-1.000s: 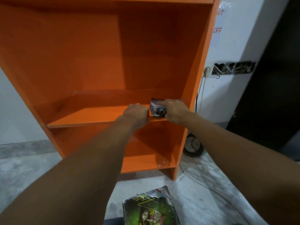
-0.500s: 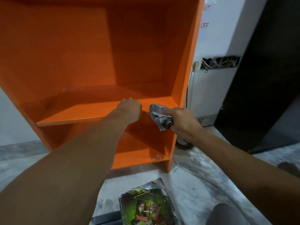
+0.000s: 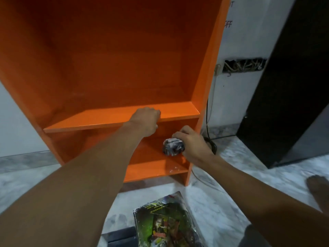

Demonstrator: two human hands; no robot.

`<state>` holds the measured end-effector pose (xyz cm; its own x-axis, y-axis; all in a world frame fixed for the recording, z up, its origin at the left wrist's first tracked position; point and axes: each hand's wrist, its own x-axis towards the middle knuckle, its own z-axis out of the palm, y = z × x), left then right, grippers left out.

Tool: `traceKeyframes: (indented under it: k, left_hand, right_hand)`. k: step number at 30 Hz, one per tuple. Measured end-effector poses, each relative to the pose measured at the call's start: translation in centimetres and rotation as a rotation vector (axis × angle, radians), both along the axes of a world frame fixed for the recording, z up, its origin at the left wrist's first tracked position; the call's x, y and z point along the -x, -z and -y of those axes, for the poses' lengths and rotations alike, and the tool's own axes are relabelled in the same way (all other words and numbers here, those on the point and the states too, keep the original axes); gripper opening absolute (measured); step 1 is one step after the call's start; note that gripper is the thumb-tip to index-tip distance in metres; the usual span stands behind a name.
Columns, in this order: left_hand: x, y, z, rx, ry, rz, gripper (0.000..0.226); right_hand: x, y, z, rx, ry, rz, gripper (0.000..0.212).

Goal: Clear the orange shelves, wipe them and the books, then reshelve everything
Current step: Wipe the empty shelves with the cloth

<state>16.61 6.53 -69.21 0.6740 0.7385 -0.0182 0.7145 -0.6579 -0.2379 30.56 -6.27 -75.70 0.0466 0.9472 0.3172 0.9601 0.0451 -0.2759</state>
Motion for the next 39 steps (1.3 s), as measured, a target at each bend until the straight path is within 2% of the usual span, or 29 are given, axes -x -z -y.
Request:
traceKeyframes:
  k: [2, 4, 6, 8, 11, 12, 16, 19, 23, 26, 31, 36, 39]
  left_hand:
    - [0.5, 1.1, 0.8, -0.01, 0.029, 0.053, 0.052]
    - [1.6, 2.7, 1.6, -0.052, 0.101, 0.185, 0.058]
    - [2.9, 4.4, 2.6, -0.155, 0.283, 0.347, 0.061]
    - [3.7, 6.6, 3.5, -0.253, 0.42, 0.417, 0.065]
    - [3.4, 9.7, 4.3, -0.179, 0.292, 0.514, 0.068]
    - [2.9, 10.5, 4.5, -0.133, 0.213, 0.579, 0.062]
    - [1.1, 11.5, 5.8, -0.045, 0.009, 0.818, 0.01]
    - [0.4, 11.4, 6.9, 0.023, 0.013, 0.791, 0.007]
    - [-0.4, 10.3, 8.1, 0.074, -0.054, 0.79, 0.026]
    - [-0.9, 10.0, 8.9, 0.092, -0.102, 0.755, 0.032]
    - [-1.7, 9.9, 8.3, 0.274, -0.198, 0.792, 0.018]
    - [-1.7, 12.0, 6.4, 0.333, -0.181, 0.877, 0.01]
    - [-1.1, 13.6, 4.6, 0.392, -0.158, 0.814, 0.014]
  right_hand:
    - [0.0, -0.1, 0.2, -0.01, 0.025, -0.056, 0.047]
    - [-0.4, -0.5, 0.1, -0.03, 0.022, -0.054, 0.048]
    - [-0.7, -1.3, -0.3, -0.068, 0.032, -0.056, 0.043]
    - [-0.9, -2.2, -0.8, -0.084, 0.077, -0.097, 0.033]
    - [-1.4, -2.0, -1.4, -0.099, 0.082, -0.054, 0.026]
    - [-1.5, -1.5, -1.4, -0.11, 0.062, -0.045, 0.026]
    - [-1.3, 0.0, -0.2, -0.075, 0.041, -0.044, 0.018]
    - [-2.1, 1.2, 1.0, -0.036, 0.03, -0.027, 0.018]
    - [-2.6, 1.9, 2.2, -0.039, -0.004, -0.038, 0.024]
    - [-3.1, 1.8, 2.6, -0.058, -0.017, -0.036, 0.022]
    - [-3.3, 2.4, 2.2, -0.007, -0.009, -0.059, 0.023]
    - [-3.0, 3.9, 0.4, 0.038, 0.0, 0.019, 0.033]
    - [-2.7, 5.1, -1.0, 0.048, -0.003, 0.083, 0.03]
